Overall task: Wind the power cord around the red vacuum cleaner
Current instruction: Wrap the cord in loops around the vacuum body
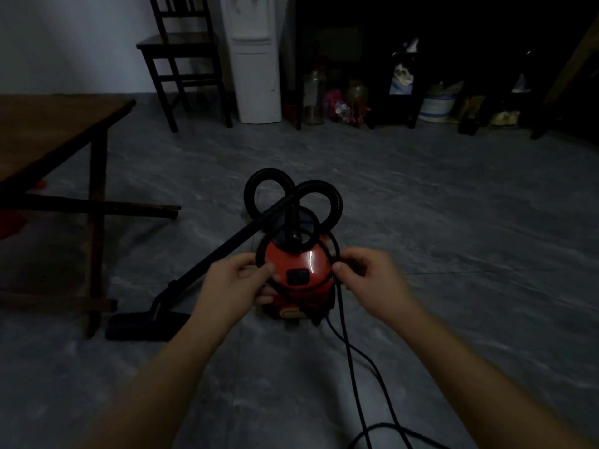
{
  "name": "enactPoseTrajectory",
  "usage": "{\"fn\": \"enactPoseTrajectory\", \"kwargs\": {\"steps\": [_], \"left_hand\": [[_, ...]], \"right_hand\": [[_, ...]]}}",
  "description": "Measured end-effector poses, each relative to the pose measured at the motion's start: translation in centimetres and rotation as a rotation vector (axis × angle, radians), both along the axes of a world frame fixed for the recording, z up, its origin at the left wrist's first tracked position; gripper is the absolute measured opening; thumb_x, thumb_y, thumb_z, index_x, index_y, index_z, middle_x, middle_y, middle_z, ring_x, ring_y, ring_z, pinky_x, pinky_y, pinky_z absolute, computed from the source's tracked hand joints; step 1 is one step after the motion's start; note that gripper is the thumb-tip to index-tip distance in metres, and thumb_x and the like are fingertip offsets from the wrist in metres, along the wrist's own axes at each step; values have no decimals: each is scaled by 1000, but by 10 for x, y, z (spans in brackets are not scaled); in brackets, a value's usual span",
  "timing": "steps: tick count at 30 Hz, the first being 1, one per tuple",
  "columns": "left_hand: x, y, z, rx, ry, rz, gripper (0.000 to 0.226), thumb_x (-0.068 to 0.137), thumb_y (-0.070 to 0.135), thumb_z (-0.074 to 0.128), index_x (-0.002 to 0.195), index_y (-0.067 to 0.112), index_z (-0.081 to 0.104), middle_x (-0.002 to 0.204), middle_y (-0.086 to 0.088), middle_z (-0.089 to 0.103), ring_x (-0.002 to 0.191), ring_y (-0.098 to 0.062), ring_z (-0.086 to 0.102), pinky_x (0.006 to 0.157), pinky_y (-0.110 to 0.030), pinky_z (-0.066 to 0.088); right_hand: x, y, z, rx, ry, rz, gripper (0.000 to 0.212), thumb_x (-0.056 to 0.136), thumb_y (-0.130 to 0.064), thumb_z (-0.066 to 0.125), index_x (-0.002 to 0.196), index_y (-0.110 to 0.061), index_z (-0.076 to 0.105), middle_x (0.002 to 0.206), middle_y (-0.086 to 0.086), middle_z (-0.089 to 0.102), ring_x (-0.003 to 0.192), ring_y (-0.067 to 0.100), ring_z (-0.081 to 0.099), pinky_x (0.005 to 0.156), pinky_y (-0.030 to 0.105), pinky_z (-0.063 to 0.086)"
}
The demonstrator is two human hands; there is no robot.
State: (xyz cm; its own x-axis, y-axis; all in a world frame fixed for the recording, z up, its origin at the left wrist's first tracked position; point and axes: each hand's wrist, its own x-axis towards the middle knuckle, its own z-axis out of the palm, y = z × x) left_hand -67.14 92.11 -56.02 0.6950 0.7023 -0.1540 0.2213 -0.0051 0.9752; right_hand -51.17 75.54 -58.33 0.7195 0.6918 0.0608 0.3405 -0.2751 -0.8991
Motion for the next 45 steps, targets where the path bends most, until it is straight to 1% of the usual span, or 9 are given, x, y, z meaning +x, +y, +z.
{"fn": "enactPoseTrajectory", "kwargs": {"steps": [5,17,20,23,28,32,37,41,45], "left_hand": [[2,2,6,-196,-149,106,11,96,14,62,96,6,69,89,-14,78,80,-27,77,70,-34,63],[0,-2,6,-225,-175,146,12,96,17,61,99,9,69,93,-11,78,83,-26,76,71,-31,63],[-2,-1,7,-233,-183,151,11,96,16,61,98,9,69,91,-10,79,80,-24,76,67,-28,62],[-3,0,7,-234,-171,134,10,96,15,61,98,9,69,90,-11,78,79,-25,77,68,-30,63],[-4,1,6,-171,-89,32,10,97,12,59,96,8,69,91,-16,78,82,-31,76,67,-31,63],[-5,1,7,-234,-74,-10,11,97,10,58,102,6,67,92,-18,77,81,-31,76,65,-30,63],[-9,3,7,-273,-67,-23,13,97,9,57,106,7,66,92,-18,77,80,-29,76,68,-32,64],[-11,4,7,-244,-48,-15,12,96,10,59,106,7,67,92,-18,77,85,-32,74,69,-33,64],[-12,5,3,-190,-25,18,8,95,11,61,99,7,68,89,-16,78,81,-31,76,66,-32,63]], "right_hand": [[1,-1,-9,-61,7,8,13,91,-20,68,99,-27,75,89,-4,76,85,13,72,83,41,60],[-3,0,-15,-149,-4,63,15,90,-17,69,104,-20,73,96,-3,74,89,9,70,86,34,59],[-5,1,-14,-143,-4,69,9,89,-16,69,92,-24,73,86,-2,74,83,13,71,83,38,59],[-4,2,-14,-144,-13,61,21,91,-17,67,74,-29,69,74,-1,72,75,19,71,79,46,60],[-5,4,-12,-92,1,-30,25,94,-17,62,71,-26,63,72,-2,67,70,16,65,73,39,54],[-5,6,-9,-16,141,-25,16,98,-25,57,86,-22,66,95,14,72,94,37,67,87,54,54],[-12,8,-5,7,186,40,22,93,-44,54,75,-33,62,100,22,68,85,24,61,92,60,50],[-14,6,-1,26,205,53,21,100,-21,54,79,-24,59,103,23,68,87,24,59,87,53,53],[-16,8,1,42,175,56,26,99,-20,56,76,-31,60,92,14,69,86,20,63,90,52,53]]}}
